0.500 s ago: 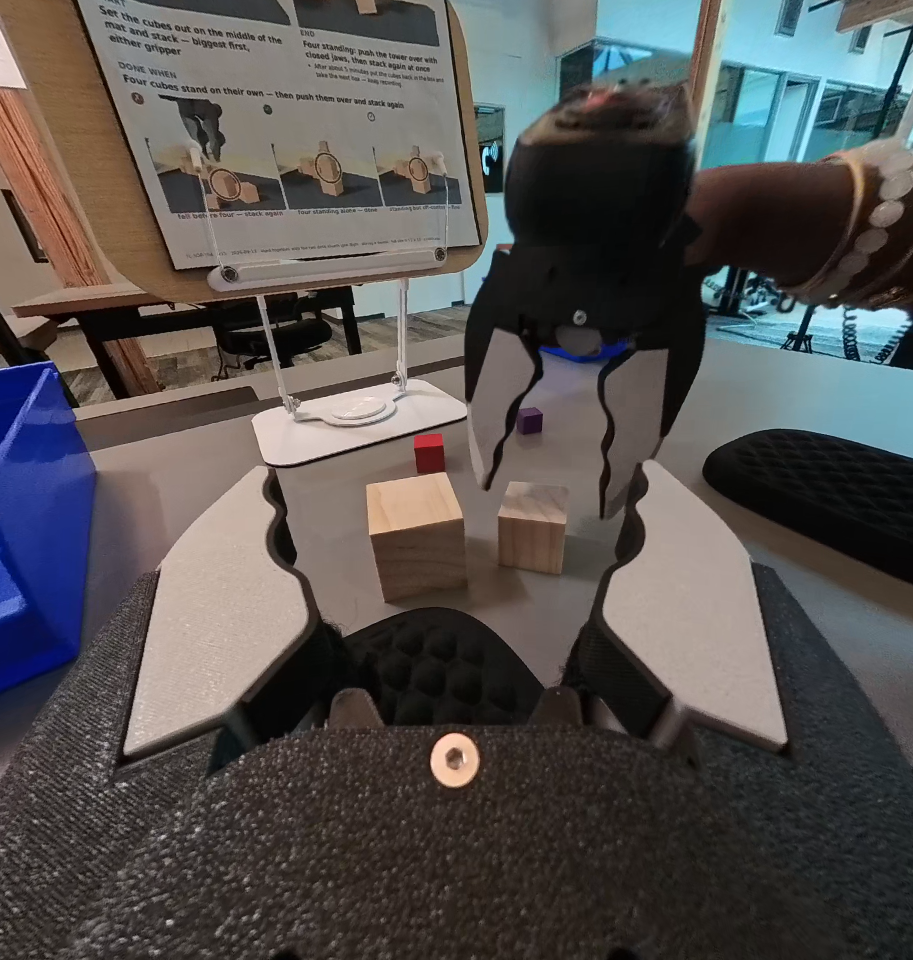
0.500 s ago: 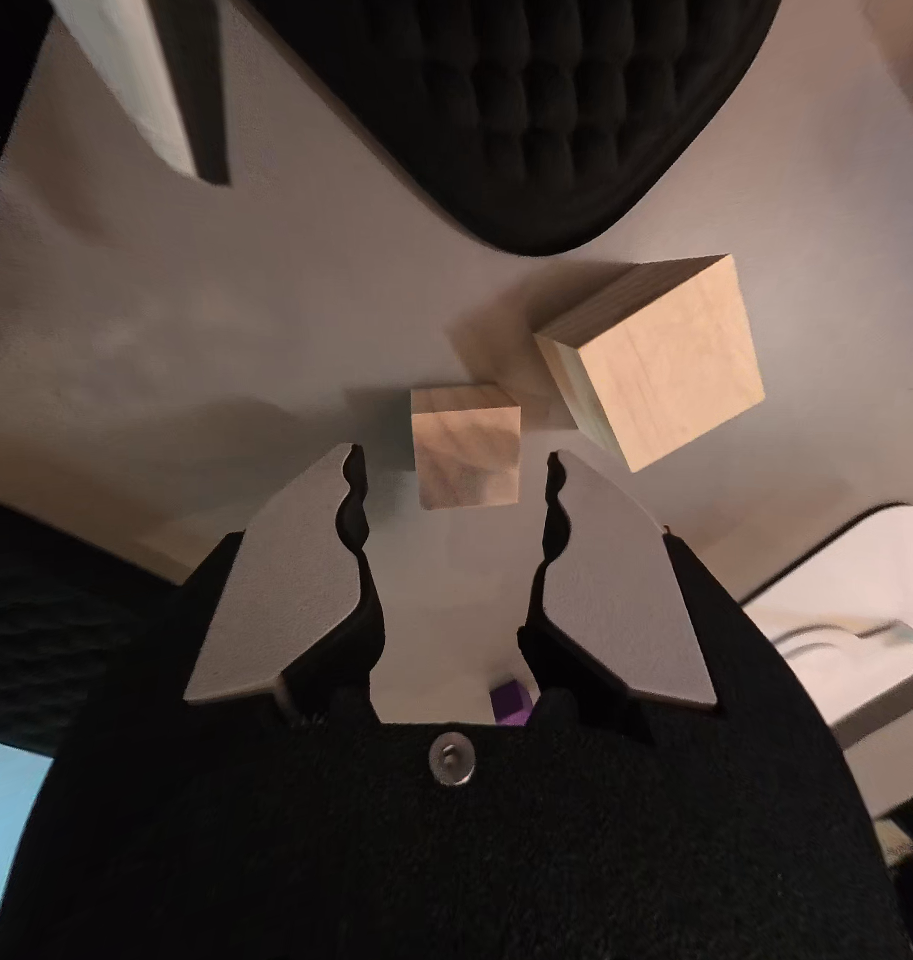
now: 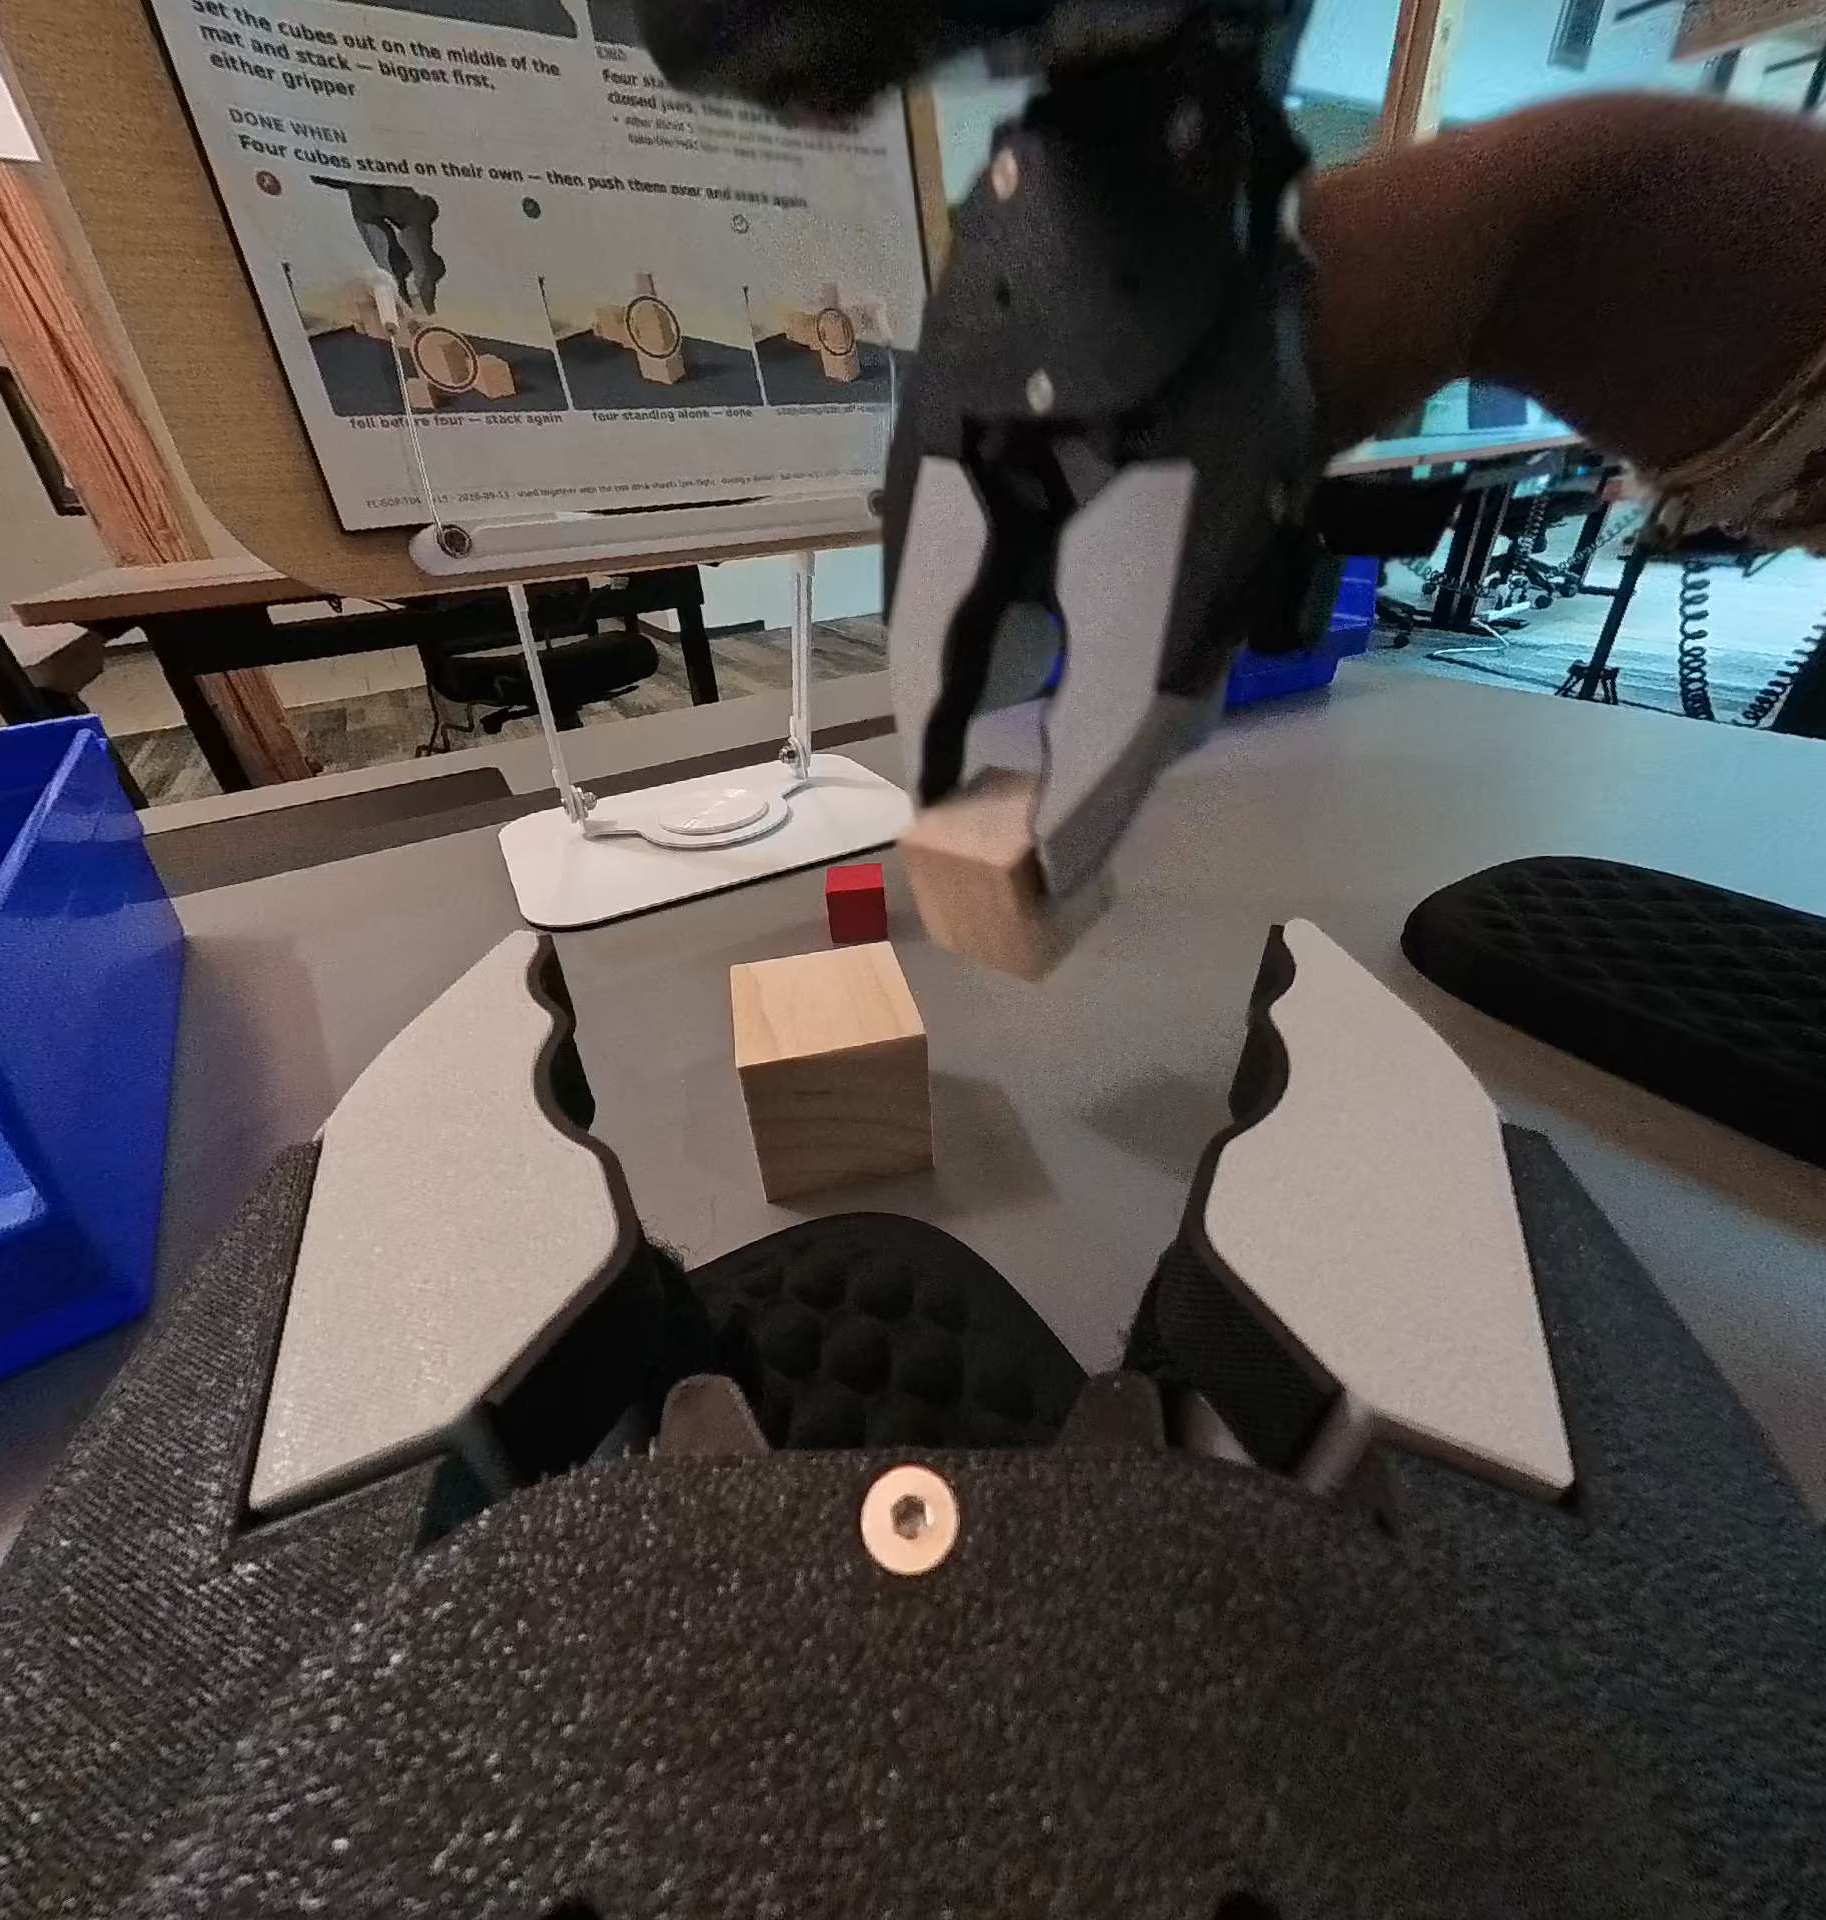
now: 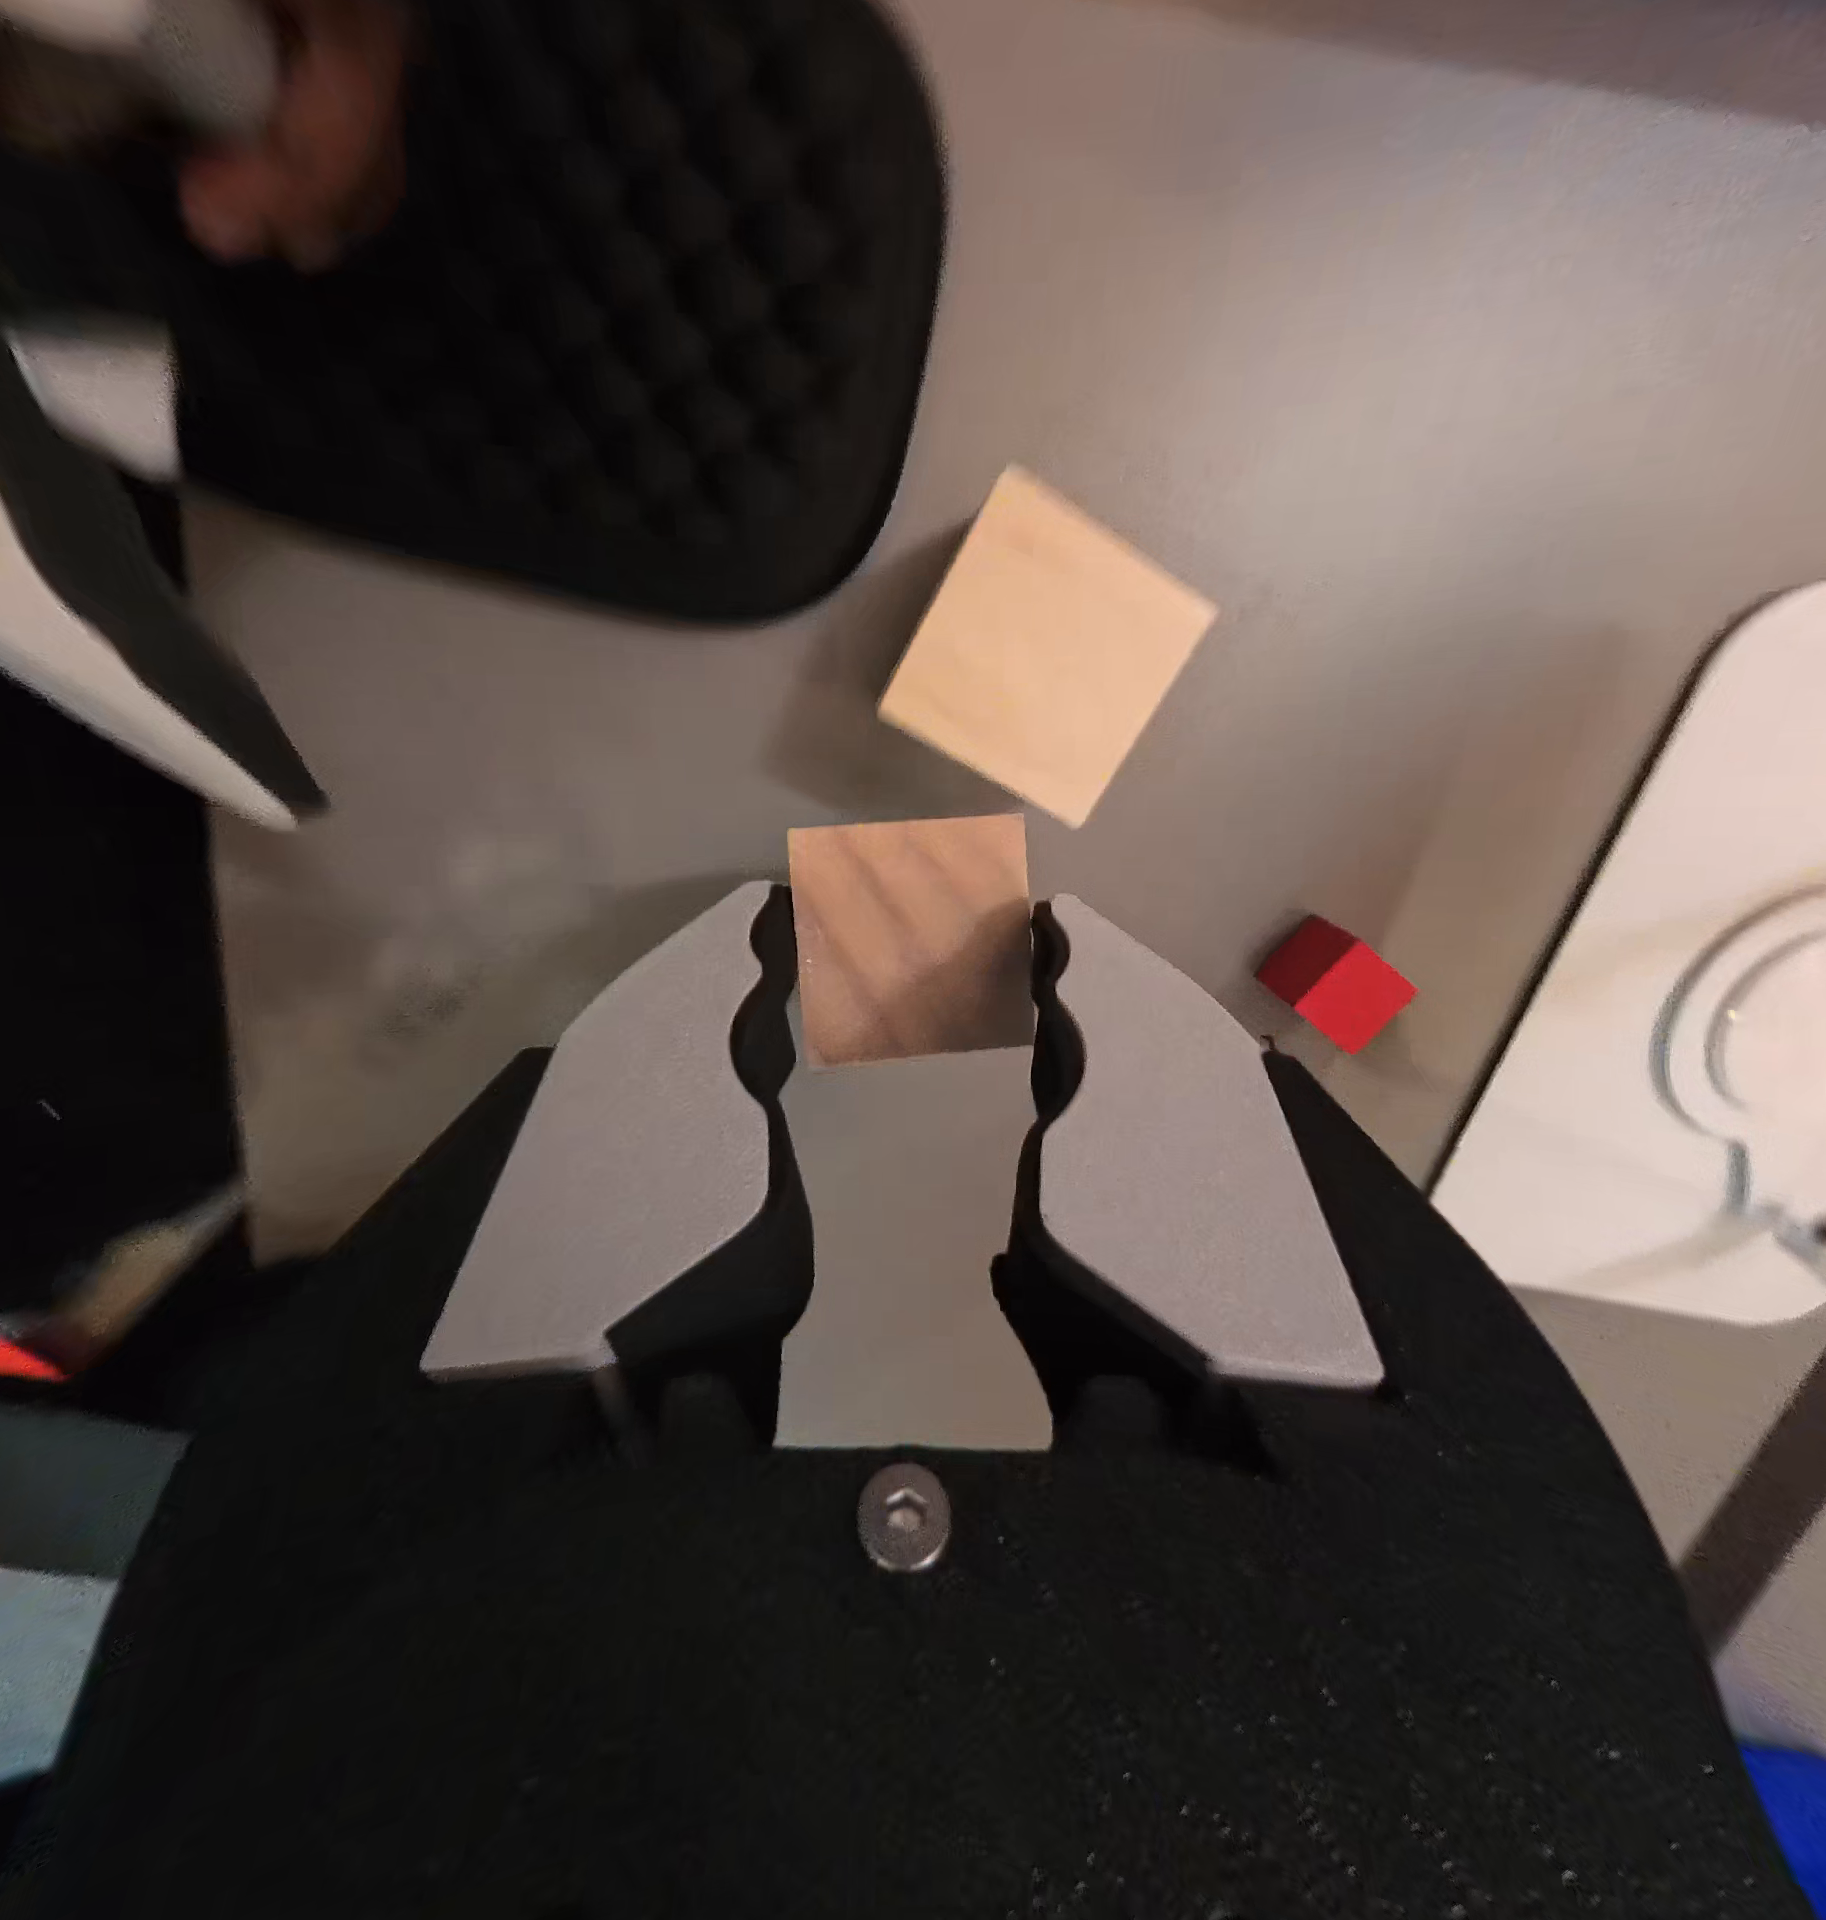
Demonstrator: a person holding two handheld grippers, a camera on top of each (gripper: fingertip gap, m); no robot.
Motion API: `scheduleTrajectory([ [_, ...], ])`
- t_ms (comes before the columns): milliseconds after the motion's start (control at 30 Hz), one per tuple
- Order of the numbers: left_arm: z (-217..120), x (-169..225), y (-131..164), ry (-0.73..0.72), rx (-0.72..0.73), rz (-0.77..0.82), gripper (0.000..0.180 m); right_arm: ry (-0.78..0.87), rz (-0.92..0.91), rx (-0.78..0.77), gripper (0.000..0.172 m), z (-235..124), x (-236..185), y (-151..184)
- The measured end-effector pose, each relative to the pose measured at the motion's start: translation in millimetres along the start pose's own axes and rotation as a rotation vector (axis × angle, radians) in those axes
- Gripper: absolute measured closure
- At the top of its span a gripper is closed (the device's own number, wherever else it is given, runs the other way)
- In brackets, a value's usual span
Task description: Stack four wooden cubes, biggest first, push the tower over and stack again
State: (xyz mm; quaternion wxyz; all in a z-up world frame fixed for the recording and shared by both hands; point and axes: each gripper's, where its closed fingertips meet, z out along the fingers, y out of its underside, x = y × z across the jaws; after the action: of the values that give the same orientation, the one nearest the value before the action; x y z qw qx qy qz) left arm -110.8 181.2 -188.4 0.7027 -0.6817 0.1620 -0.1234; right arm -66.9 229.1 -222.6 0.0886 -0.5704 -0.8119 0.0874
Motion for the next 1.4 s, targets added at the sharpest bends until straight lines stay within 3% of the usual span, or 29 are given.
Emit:
scheduleTrajectory([
  [100, 0, 0, 1, 0.000, -0.004, 0.004, 0.059, 0.084, 0.168, 0.007, 0.129, -12, 18, -21],
  [267, 0, 0, 0, -0.002, -0.001, 0.005, 0.060, 0.143, 0.316, 0.048, 0.129, -3, 33, -45],
  [567, 0, 0, 0, 0.002, 0.002, 0.000, 0.061, 0.156, 0.497, 0.157, 0.129, 10, 37, -42],
  [833, 0, 0, 0, 0.002, 0.002, 0.000, 0.063, 0.193, 0.537, 0.228, 0.129, 16, 39, -41],
  [1400, 0, 0, -1, 0.005, 0.007, 0.002, 0.065, 0.239, 0.514, 0.207, 0.129, 20, 37, -43],
])
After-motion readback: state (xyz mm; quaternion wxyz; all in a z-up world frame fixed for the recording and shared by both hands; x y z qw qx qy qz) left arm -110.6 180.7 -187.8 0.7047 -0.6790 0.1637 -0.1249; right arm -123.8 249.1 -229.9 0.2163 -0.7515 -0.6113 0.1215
